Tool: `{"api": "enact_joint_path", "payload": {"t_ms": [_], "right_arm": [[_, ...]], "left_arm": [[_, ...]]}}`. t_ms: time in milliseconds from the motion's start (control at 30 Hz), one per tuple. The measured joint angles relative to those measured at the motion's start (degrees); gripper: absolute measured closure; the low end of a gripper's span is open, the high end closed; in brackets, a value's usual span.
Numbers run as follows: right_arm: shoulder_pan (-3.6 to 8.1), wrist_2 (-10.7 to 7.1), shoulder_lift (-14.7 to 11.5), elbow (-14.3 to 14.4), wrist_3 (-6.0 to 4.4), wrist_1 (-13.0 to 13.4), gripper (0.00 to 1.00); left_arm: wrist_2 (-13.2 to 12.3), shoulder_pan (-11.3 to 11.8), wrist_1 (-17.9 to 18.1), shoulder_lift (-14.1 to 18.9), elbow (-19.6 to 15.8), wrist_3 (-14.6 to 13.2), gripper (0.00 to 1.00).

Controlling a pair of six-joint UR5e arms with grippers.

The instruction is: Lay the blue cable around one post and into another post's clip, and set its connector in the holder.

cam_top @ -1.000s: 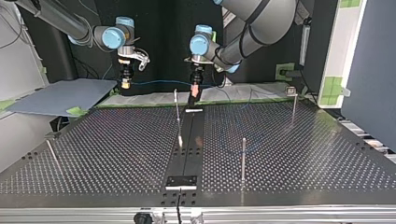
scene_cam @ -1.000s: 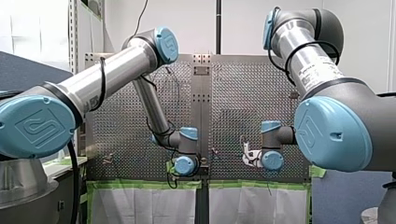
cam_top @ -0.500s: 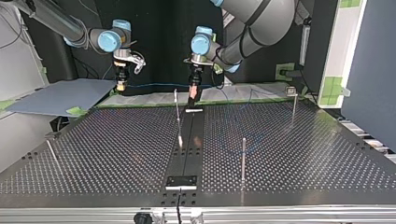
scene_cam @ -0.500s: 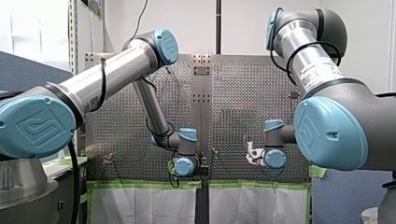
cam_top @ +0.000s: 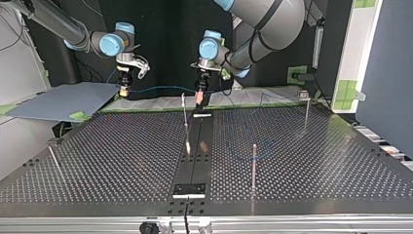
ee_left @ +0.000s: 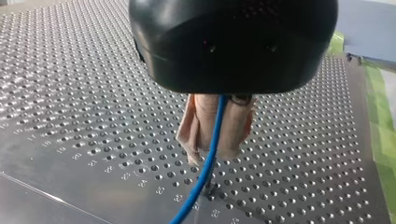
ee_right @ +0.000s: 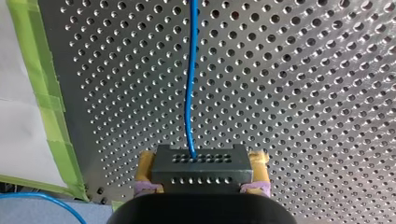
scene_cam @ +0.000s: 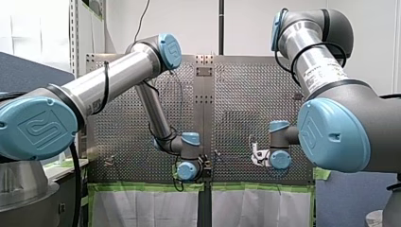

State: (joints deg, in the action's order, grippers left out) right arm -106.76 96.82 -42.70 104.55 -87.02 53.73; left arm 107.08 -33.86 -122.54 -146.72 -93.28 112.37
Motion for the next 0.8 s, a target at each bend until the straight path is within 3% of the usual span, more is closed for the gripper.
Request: {"api": "enact_joint_path", "payload": {"t_ms": [467,800], "right_arm": [[0.31,-0.77,0.01,-0.41,0.33,0.57,1.0],[0.6,-1.01,0.02,-0.71,0.34,0.72,1.0]], "left_arm": [[-1.03,0.08,-3.57,-3.63,4.96,-0.65,1.0],[-0.12,1.06,-6.6,-3.81,7.09,-0.31,1.0]]}}
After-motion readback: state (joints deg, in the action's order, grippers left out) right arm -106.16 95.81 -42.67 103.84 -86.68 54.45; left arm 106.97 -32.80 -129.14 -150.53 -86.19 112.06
